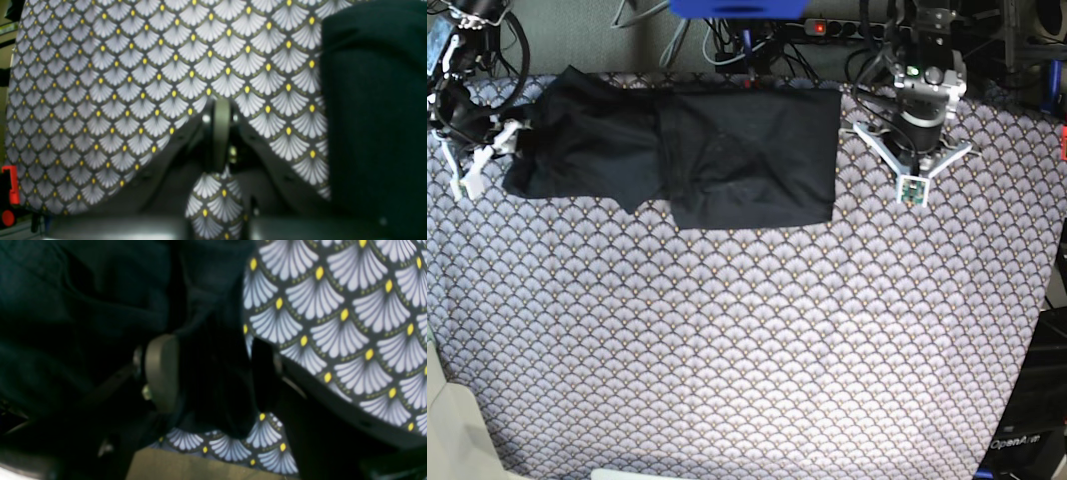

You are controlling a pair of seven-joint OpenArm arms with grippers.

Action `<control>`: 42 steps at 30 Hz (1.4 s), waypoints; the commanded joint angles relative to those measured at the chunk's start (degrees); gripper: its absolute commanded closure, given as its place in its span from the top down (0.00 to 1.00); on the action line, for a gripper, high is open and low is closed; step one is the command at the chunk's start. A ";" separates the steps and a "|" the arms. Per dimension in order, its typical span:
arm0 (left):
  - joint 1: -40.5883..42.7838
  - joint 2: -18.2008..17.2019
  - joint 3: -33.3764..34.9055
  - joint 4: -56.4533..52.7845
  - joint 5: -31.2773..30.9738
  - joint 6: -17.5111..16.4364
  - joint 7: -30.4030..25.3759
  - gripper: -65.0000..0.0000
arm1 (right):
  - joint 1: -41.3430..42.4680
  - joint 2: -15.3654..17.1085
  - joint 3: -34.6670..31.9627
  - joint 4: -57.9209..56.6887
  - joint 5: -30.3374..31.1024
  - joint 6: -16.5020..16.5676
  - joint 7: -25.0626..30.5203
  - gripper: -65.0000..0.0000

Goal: Fold the T-shirt properly
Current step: 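Move the right gripper to the strip's other end and grasp it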

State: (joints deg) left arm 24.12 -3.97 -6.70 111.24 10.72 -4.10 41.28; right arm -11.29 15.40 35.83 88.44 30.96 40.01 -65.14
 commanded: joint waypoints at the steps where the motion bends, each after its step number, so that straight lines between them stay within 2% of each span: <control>1: 0.01 -0.21 -0.11 1.24 0.31 0.36 -1.14 0.00 | 0.26 1.00 0.34 0.92 1.08 -0.01 0.66 0.55; 4: 0.80 -0.21 -0.20 1.24 0.31 0.36 -1.14 0.00 | 0.17 1.00 0.34 0.92 1.00 -0.01 0.75 0.55; 7: 1.24 -0.21 -0.20 1.77 0.31 0.36 -1.41 0.00 | -0.45 1.00 0.17 0.83 0.91 -0.01 3.12 0.55; 11: 1.24 -0.21 -0.20 2.03 0.31 0.36 -1.14 0.00 | -0.54 1.17 -2.30 0.13 0.82 -0.01 4.62 0.55; 15: 2.03 -0.21 -0.20 2.03 0.31 0.36 -1.41 0.00 | -0.27 2.40 -3.35 -3.56 0.82 -0.01 5.06 0.55; 19: 2.03 -0.21 -0.20 2.03 0.31 0.36 -1.50 0.00 | -0.45 3.72 -3.35 -5.41 0.82 -0.01 8.05 0.55; 29: 2.03 -0.21 -0.20 2.03 0.31 0.36 -1.50 0.00 | -0.54 5.57 -3.35 -8.22 0.82 -0.01 8.49 0.55; 34: 1.95 -0.21 -0.20 2.03 0.31 0.36 -1.50 0.00 | -1.33 4.78 -3.35 -8.31 1.00 -0.01 7.87 0.55; 42: 1.60 -0.21 -1.70 2.03 0.31 0.36 -1.50 0.00 | -2.12 0.65 -3.35 -7.87 1.00 -0.01 7.78 0.55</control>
State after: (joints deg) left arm 25.98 -3.95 -8.01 112.09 10.63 -4.29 40.86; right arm -12.86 16.49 33.01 81.01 33.50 40.01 -52.95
